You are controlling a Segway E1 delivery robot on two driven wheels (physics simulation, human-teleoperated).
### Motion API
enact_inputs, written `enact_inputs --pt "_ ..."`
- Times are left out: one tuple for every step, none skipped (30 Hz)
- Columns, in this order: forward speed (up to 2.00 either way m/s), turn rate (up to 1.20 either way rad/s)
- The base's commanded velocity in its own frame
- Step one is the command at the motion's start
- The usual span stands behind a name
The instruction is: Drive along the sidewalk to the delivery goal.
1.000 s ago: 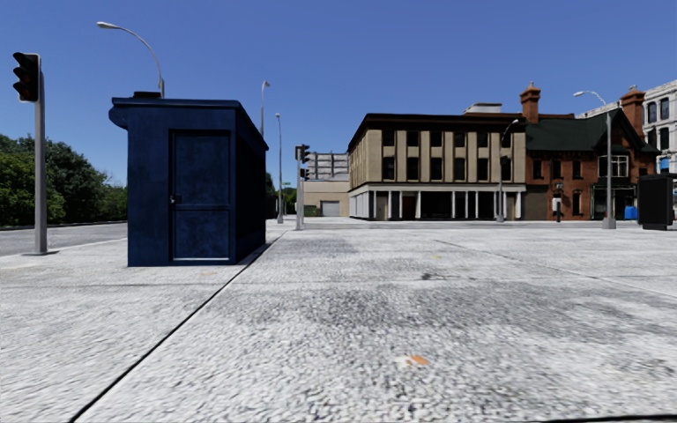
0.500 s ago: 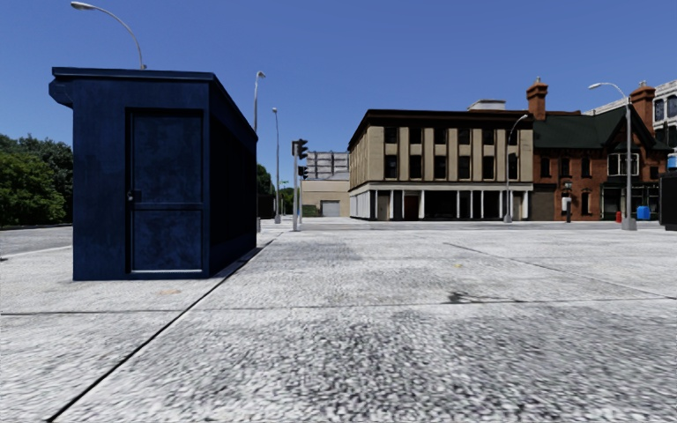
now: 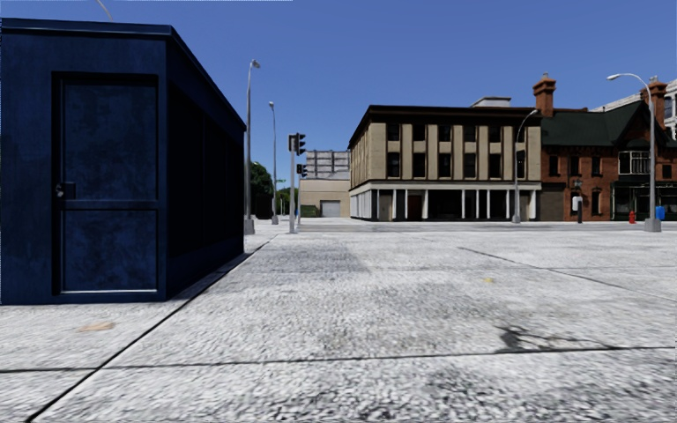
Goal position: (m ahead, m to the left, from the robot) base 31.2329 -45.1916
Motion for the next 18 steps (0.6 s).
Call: enact_inputs --pt "2.00 0.00" --pt "2.00 0.00" --pt "2.00 0.00" --pt "2.00 0.00" --pt "2.00 0.00" --pt "2.00 0.00" --pt "2.00 0.00" --pt "2.00 0.00" --pt "2.00 0.00" --pt "2.00 0.00" --pt "2.00 0.00" --pt "2.00 0.00" --pt "2.00 0.00" --pt "2.00 0.00" --pt "2.00 0.00" --pt "2.00 0.00" --pt "2.00 0.00" --pt "2.00 0.00"
